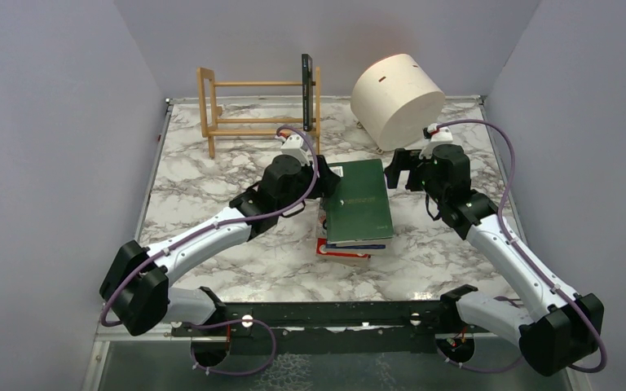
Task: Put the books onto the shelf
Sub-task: Pick up the book from the center of the board.
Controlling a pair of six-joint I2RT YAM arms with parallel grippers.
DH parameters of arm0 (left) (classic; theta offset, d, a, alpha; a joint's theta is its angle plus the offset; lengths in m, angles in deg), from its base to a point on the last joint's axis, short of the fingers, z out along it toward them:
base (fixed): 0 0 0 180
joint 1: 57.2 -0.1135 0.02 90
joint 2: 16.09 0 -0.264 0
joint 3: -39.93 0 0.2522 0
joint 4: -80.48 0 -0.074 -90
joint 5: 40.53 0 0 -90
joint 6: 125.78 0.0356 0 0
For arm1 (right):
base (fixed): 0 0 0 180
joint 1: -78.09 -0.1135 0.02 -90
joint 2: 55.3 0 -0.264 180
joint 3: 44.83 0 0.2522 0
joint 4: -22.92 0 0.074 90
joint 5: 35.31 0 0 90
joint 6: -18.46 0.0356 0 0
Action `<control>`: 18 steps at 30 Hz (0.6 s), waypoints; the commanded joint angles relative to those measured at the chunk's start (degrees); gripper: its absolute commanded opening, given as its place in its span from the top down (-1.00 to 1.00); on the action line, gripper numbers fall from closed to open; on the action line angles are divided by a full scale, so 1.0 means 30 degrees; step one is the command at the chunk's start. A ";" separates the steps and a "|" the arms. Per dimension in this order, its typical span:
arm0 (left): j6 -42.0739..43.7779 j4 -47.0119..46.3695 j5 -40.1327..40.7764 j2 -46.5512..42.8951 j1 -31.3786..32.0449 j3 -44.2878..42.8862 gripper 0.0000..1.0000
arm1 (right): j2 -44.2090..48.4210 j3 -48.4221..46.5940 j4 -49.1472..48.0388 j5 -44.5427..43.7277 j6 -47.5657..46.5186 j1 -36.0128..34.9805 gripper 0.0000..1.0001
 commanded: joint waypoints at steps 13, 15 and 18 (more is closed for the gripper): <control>-0.1012 -0.0629 -0.1441 -0.1101 0.0081 0.0640 -0.17 | 0.0492 0.0271 -0.0677 0.0824 -0.0330 -0.0091 -0.99; -0.1251 -0.0778 -0.1653 -0.1578 0.0081 0.1110 -0.17 | 0.0491 0.0278 -0.0670 0.0864 -0.0313 -0.0097 -1.00; -0.1635 -0.0967 -0.2227 -0.2067 0.0057 0.1613 -0.19 | 0.0526 0.0276 -0.0677 0.0978 -0.0336 -0.0111 -0.99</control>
